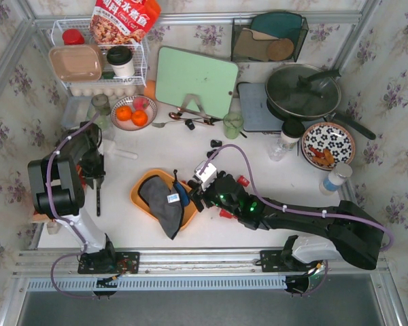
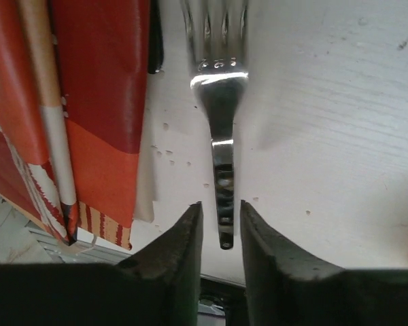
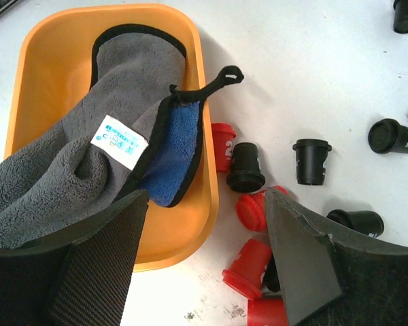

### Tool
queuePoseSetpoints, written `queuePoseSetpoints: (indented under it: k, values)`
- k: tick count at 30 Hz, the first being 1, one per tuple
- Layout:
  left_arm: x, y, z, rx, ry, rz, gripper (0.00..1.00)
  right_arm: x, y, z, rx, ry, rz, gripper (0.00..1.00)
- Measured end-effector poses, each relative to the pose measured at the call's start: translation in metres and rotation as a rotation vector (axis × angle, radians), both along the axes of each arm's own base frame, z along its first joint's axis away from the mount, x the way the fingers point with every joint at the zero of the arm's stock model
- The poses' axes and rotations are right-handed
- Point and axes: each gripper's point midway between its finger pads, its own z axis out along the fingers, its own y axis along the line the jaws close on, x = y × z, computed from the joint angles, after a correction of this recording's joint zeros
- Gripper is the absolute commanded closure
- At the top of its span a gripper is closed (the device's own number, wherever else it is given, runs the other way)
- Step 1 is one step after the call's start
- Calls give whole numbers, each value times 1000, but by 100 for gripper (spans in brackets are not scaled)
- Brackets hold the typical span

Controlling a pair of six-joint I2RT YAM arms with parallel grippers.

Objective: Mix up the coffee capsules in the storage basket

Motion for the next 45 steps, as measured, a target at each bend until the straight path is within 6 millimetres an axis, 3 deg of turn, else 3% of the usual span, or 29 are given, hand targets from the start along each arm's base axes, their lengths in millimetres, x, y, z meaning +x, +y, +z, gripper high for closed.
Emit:
queuePoseSetpoints:
  k: [1,2,3,6,11,17,22,30,37,41,45]
  values:
    - [1,2,0,8,-2,1,55,0,0,0,1,-1,-1,23]
    - [2,3,1,15,-5,2,41,1,0,1,3,-3,-3,23]
    - [4,5,2,26,-15,2,36,1,0,1,4,-4,-3,23]
    - [10,10,15,59,-72,8,35,1,1,0,3,-3,-4,22]
    - [18,12,56,125,-263,52,34,1,2,-3,4,8,-6,21]
    - [16,-22,118,121,-540,14,34,4,13,7,70,46,-28,21]
    - [3,-65,147,34,-692,-83,29,5,39,22,159,129,-49,19]
    - [-17,-93,164,-71,-793,-159,29,-11,71,-6,135,274,-101,19]
    - [-26,-98,182,-107,-845,-174,29,-12,78,-46,38,354,-193,21]
    - [-33,-101,180,-132,-860,-185,28,-20,89,-61,-13,381,-201,23]
    - [-37,-106,185,-163,-887,-202,28,-32,97,-74,-54,408,-199,33]
